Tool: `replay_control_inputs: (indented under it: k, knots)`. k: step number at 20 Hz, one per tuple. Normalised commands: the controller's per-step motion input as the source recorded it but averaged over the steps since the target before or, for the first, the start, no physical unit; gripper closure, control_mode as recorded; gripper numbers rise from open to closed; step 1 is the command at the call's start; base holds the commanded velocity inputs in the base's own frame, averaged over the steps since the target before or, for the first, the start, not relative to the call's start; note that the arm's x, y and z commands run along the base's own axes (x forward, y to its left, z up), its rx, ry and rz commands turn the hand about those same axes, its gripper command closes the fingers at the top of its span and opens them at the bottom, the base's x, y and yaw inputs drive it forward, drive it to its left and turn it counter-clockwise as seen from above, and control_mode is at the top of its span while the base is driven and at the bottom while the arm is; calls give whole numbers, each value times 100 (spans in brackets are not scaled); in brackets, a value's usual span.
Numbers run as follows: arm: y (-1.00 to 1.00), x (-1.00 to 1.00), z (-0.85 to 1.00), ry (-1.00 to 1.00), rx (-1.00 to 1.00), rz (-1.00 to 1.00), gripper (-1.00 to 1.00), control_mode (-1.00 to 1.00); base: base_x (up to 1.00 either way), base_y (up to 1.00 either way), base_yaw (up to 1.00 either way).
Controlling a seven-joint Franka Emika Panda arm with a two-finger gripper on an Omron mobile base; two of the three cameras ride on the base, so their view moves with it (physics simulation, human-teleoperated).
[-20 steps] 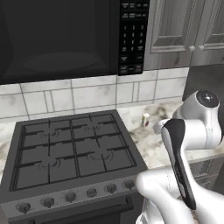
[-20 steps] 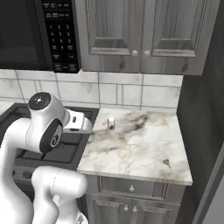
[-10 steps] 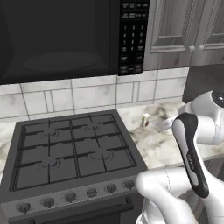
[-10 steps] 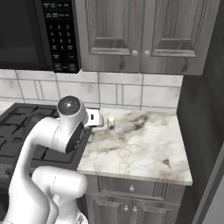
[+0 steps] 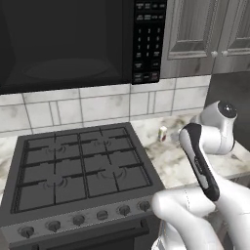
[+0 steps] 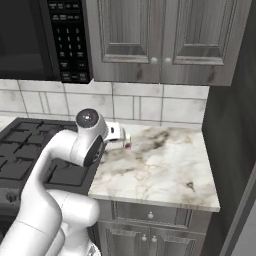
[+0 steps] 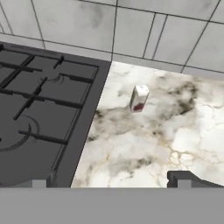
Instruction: Move the drinks to the dining counter.
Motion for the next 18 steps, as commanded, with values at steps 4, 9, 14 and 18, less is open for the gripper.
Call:
replay_control_inputs:
  k: [4, 9, 14, 18]
  knots:
    - [-14, 37, -31, 13, -2, -10, -100, -100, 0, 0, 0]
    - [-4, 24, -11, 12, 0, -12, -100, -100, 0, 0, 0]
    - [0, 30, -4, 5, 0, -7, -100, -100, 0, 0, 0]
    - [0, 15, -13, 0, 0, 0, -100, -100, 0, 0, 0]
